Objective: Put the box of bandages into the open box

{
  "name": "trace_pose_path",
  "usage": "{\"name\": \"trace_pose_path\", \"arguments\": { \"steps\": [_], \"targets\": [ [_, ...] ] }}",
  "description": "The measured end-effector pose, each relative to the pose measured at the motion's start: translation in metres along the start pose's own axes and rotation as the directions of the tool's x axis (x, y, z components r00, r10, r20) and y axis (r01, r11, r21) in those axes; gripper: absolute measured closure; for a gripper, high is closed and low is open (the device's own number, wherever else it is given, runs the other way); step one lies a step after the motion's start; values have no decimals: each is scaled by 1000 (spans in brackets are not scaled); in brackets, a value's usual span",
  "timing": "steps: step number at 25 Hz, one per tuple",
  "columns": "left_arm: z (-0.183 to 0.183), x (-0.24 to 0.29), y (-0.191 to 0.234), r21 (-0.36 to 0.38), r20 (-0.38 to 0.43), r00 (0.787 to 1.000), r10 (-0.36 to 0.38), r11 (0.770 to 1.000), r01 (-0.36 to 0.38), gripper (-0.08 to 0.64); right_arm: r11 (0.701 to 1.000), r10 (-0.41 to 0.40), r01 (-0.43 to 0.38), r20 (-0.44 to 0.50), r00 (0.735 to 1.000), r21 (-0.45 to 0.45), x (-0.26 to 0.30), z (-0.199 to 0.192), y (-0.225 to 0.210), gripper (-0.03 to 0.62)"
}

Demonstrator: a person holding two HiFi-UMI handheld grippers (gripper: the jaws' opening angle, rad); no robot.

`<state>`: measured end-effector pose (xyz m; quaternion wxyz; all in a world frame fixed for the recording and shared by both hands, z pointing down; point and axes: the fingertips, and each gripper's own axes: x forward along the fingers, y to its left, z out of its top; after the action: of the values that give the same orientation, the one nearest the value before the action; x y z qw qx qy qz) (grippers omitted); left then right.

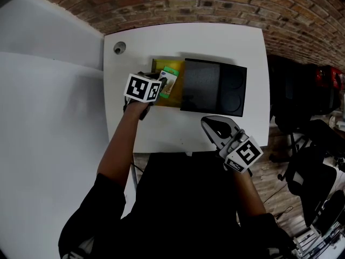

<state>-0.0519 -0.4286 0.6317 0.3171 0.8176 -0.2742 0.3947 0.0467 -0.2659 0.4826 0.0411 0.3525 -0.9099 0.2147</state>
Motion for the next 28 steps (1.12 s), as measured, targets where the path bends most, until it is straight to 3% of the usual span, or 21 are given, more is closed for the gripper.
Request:
{"name": "trace_pose_path", "arguments": {
  "steps": [8,15,24,28],
  "targets": [
    [8,-9,-2,8,69,998,-5,1000,4,449,1000,0,0,6,1000,-13,-1,3,1,586],
    [27,-31,-15,44,204,979,-24,999,15,465,999,24,-23,15,1000,-39,1,11,8,586],
    [50,-78,-34,101,420,906,-51,995,9,518,995,60,-57,25,998,-85,-1,22,17,586],
    [58,-107,-51,161,520,848,-101,987,19,534,992,60,-55,38,997,-111,-7,31,16,586]
  ]
}}
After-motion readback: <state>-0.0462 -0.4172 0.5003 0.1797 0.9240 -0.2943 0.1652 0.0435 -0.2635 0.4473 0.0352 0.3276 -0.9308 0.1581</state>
